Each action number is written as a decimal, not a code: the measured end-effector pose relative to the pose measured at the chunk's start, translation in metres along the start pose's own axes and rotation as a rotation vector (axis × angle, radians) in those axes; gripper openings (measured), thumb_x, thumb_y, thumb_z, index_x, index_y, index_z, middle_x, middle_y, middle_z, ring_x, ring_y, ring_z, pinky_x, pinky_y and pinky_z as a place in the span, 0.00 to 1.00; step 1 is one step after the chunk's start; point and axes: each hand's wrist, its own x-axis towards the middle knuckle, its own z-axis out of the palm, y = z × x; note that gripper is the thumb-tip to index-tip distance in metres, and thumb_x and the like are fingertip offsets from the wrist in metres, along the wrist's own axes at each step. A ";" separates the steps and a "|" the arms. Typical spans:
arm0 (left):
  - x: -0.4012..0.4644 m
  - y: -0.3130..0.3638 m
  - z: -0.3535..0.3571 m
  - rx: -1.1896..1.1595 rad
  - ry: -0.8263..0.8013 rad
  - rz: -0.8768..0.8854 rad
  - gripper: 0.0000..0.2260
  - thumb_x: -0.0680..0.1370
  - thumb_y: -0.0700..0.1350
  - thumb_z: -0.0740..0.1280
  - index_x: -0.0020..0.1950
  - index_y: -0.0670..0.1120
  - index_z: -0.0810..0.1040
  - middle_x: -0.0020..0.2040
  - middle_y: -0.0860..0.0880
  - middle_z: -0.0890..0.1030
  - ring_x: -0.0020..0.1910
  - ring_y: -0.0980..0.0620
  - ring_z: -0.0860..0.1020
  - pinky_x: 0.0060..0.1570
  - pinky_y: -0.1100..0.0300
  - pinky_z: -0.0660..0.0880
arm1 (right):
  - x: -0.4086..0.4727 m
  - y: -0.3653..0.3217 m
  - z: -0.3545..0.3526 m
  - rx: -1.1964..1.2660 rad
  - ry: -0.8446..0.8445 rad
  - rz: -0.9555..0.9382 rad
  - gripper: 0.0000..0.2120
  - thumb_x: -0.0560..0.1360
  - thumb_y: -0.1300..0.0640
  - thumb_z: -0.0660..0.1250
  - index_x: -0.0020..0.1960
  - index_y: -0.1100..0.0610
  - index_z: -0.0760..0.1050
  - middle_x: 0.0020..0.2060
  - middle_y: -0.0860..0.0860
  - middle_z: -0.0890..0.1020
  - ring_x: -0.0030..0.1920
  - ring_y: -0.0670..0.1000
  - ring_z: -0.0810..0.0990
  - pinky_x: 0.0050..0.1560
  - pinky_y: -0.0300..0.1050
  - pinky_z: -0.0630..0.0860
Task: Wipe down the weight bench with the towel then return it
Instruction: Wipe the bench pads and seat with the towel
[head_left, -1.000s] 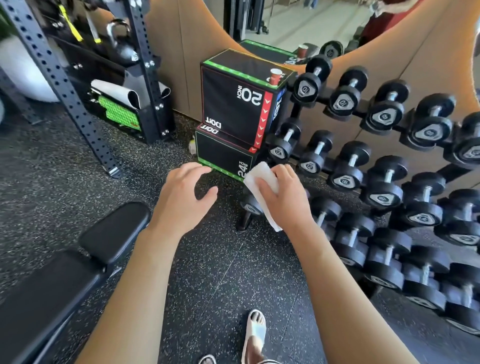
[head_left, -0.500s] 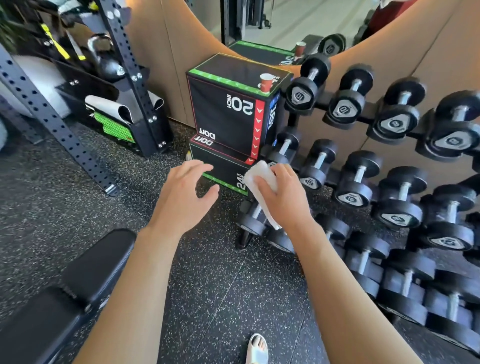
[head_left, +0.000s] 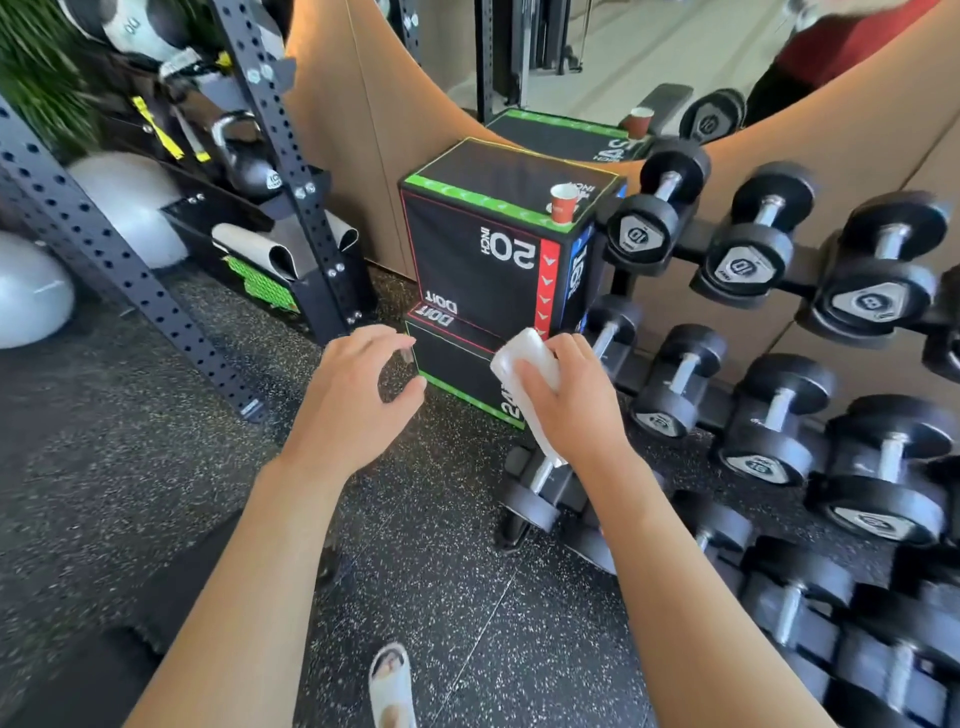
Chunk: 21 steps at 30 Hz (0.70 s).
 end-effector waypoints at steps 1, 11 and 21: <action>0.009 -0.007 0.001 0.001 -0.007 0.007 0.19 0.81 0.54 0.68 0.71 0.54 0.75 0.71 0.59 0.72 0.72 0.54 0.65 0.70 0.52 0.66 | 0.009 0.000 0.006 0.001 0.006 0.008 0.12 0.81 0.43 0.64 0.51 0.52 0.69 0.46 0.46 0.72 0.47 0.53 0.73 0.45 0.50 0.69; 0.116 -0.113 -0.015 -0.037 -0.059 0.049 0.20 0.81 0.55 0.67 0.73 0.54 0.74 0.72 0.59 0.71 0.72 0.56 0.64 0.69 0.54 0.66 | 0.102 -0.044 0.094 -0.066 0.003 0.063 0.13 0.81 0.43 0.64 0.54 0.53 0.71 0.48 0.46 0.73 0.49 0.52 0.74 0.50 0.55 0.74; 0.210 -0.223 -0.047 -0.104 -0.043 0.066 0.20 0.81 0.54 0.67 0.73 0.53 0.75 0.71 0.58 0.72 0.71 0.54 0.66 0.68 0.55 0.67 | 0.192 -0.105 0.181 -0.132 0.021 0.038 0.12 0.81 0.44 0.65 0.52 0.54 0.71 0.47 0.47 0.73 0.48 0.52 0.73 0.47 0.50 0.70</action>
